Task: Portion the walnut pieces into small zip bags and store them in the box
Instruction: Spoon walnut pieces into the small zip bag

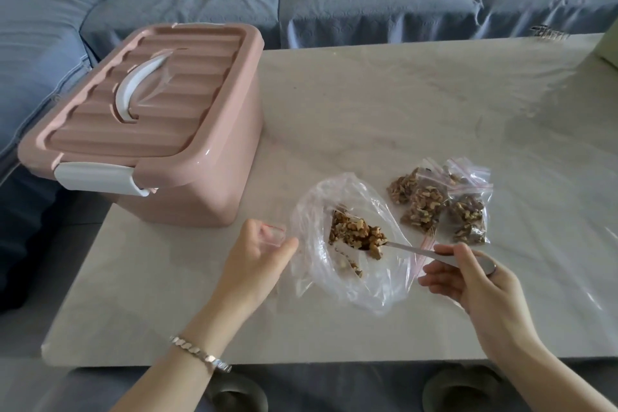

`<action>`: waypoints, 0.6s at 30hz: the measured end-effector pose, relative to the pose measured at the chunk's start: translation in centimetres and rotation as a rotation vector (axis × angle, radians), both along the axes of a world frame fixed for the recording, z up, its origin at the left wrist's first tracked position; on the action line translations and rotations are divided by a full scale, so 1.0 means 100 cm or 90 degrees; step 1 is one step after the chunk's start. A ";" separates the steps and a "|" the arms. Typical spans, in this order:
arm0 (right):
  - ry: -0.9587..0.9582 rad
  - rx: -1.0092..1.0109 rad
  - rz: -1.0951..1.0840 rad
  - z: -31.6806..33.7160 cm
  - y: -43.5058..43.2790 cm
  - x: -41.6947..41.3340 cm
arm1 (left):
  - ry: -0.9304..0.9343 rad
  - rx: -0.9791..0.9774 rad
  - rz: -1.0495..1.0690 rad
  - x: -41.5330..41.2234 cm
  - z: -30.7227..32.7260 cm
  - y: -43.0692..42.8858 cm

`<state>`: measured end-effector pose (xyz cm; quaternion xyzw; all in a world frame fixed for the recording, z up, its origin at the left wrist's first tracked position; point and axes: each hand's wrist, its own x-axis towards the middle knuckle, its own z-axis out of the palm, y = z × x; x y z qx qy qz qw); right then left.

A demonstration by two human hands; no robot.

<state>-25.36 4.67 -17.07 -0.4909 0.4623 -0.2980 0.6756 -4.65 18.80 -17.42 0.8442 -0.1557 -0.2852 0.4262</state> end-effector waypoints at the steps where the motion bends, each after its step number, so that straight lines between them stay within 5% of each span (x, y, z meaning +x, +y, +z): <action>1: 0.003 -0.009 0.006 0.004 -0.003 -0.001 | -0.083 0.001 -0.024 0.001 0.006 0.002; 6: 0.019 -0.064 0.013 0.030 -0.018 -0.002 | -0.340 -0.052 -0.164 -0.010 0.044 -0.016; 10: 0.009 -0.100 0.009 0.058 -0.030 0.002 | -0.334 0.027 -0.274 -0.021 0.037 -0.036; 18: 0.067 -0.138 0.085 0.098 -0.048 0.020 | -0.312 0.011 -0.286 -0.023 0.018 -0.049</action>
